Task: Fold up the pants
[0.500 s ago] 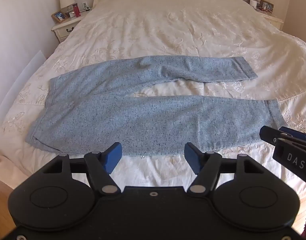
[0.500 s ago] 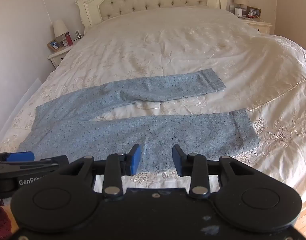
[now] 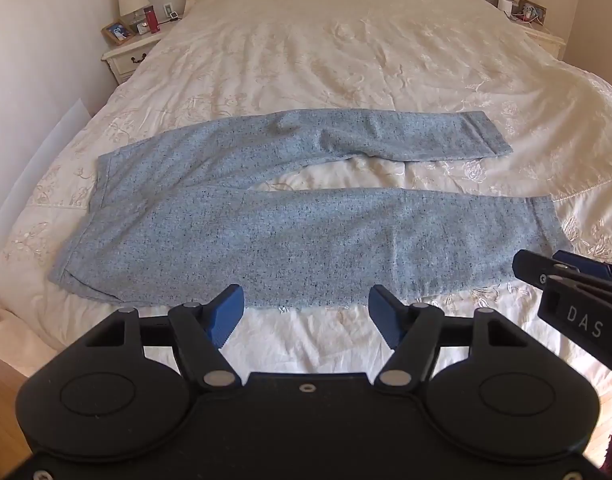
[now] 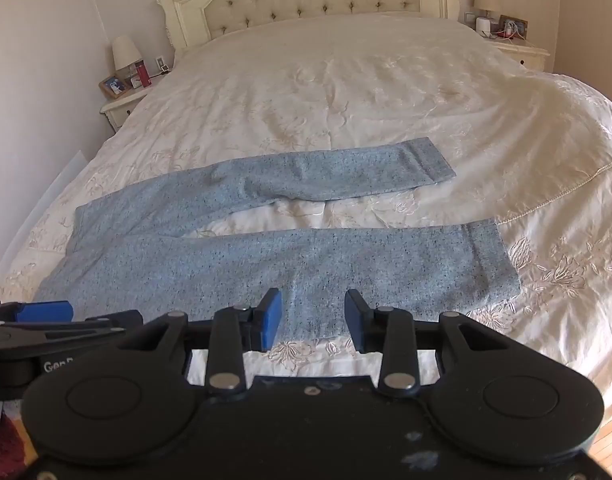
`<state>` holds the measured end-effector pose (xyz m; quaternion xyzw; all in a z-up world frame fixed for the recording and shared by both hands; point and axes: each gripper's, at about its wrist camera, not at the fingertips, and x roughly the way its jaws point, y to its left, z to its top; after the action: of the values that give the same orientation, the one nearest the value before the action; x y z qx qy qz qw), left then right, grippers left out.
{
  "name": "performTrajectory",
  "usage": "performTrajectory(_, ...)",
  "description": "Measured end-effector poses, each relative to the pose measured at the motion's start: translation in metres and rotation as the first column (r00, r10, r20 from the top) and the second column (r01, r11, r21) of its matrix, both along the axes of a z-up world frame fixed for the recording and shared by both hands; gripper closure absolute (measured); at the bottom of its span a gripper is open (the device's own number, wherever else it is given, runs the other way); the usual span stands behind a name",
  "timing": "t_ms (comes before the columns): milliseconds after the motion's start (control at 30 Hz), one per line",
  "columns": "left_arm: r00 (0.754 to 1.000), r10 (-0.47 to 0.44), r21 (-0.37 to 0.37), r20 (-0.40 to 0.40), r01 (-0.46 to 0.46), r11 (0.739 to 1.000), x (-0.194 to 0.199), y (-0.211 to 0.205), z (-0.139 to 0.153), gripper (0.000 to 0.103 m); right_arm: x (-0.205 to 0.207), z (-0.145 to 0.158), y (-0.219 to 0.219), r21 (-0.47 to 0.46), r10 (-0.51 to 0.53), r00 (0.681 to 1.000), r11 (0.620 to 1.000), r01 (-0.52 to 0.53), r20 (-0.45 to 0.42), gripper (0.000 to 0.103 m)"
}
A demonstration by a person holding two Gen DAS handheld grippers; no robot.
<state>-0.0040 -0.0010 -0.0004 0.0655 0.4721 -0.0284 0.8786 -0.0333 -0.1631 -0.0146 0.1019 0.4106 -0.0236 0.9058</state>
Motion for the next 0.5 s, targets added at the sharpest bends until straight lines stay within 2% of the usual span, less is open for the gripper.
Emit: performTrajectory(500,1.0,0.002,0.0,-0.001,-0.002,1.0,0.0001,0.0024,-0.0018,0.033,0.0004,-0.0073,-0.0012,-0.006,0.034,0.999,0.999,-0.034,-0.007,0.065)
